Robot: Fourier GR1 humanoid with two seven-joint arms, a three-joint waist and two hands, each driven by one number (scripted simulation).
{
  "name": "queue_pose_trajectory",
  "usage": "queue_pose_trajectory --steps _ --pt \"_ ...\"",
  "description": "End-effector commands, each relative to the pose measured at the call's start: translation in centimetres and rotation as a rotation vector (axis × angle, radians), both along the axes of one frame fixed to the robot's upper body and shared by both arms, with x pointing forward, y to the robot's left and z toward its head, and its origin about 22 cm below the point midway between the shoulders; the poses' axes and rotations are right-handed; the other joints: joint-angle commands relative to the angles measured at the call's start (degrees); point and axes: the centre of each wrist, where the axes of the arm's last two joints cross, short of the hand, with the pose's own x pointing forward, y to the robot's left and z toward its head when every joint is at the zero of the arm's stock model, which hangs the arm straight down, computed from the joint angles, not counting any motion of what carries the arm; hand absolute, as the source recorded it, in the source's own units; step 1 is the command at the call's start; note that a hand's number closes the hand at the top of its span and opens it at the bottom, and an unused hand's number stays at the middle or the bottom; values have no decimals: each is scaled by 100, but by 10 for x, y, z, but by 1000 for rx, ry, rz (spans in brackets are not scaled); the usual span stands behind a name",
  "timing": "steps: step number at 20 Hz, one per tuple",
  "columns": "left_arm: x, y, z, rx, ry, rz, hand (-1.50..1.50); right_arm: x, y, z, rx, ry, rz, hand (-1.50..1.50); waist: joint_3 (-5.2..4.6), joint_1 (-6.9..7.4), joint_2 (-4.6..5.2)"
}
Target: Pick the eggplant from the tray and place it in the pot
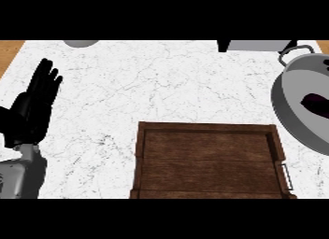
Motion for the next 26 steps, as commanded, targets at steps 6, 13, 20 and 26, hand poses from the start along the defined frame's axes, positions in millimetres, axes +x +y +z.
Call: queue_pose_trajectory --steps 6,13,20,26 --pt "4 -1 2 8 -17 18 0 -2 -24 11 396 -244 42 -150 -1 -67 -1" --pt "-2 8 13 19 -3 9 0 -50 -86 22 505 -279 5 -150 1 -44 -5" --pt "-1 -3 -1 6 -7 21 0 -99 -139 55 509 -265 23 -150 9 -47 13" --pt "-10 3 2 3 -6 20 0 -136 -155 39 502 -228 49 -150 17 -29 3"
